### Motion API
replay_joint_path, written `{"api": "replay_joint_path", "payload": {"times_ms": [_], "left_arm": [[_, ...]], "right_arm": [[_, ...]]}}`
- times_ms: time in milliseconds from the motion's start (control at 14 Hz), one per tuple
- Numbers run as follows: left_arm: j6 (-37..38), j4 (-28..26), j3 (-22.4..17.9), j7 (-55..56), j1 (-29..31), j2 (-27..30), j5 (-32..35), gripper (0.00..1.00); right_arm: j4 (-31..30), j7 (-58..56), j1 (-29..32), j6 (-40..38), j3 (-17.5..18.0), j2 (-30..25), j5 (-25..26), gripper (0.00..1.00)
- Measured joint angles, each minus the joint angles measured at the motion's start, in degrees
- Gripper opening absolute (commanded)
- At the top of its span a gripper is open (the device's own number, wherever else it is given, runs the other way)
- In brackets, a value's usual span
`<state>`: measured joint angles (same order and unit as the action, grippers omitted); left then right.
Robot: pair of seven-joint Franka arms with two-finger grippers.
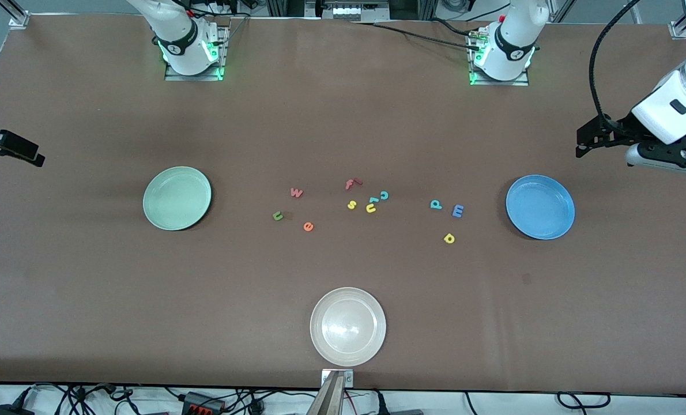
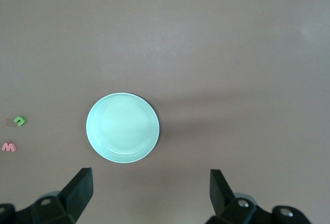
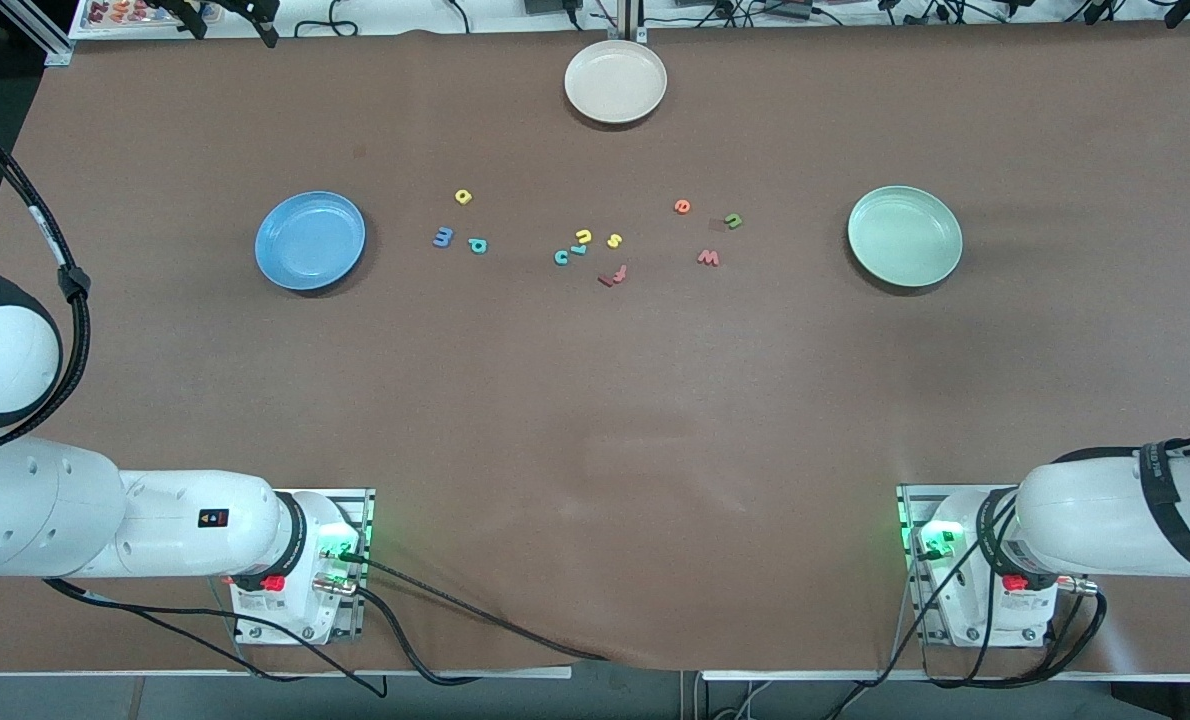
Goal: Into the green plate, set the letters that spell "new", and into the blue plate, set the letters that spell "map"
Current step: 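Grasp the yellow a with the left gripper while the right gripper grasps green n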
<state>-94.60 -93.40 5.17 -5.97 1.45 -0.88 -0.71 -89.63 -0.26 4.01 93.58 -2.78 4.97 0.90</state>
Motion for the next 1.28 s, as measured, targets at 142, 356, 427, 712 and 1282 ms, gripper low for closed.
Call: {"api": "replay_joint_path", "payload": {"times_ms": [142, 356, 427, 712, 1282], "left_arm": [[0.00, 0.00, 0.00, 0.00, 0.00, 0.00, 0.00, 1.00], [0.00, 0.00, 0.01, 0.00, -0.01, 0.00, 0.00, 1.00], [0.00, 0.00, 0.01, 0.00, -0.01, 0.00, 0.00, 1.00], [4.22, 0.23, 0.21, 0.00, -0.49, -0.43, 0.00, 1.00], [5.40, 0.30, 0.58, 4.18, -3.29, -8.57, 0.00, 1.00]], "right_arm": [[-0.01, 0.00, 0.00, -0.02, 0.00, 0.00, 0.00, 1.00], [-0.08, 0.00, 0.00, -0.20, 0.00, 0.00, 0.00, 1.00], [-0.12, 0.00, 0.00, -0.37, 0.00, 0.00, 0.00, 1.00], [-0.27, -0.11, 0.00, -0.81, 0.00, 0.00, 0.00, 1.00], [-0.61, -0.86, -0.03, -0.87, 0.09, 0.04, -0.01, 1.00]]}}
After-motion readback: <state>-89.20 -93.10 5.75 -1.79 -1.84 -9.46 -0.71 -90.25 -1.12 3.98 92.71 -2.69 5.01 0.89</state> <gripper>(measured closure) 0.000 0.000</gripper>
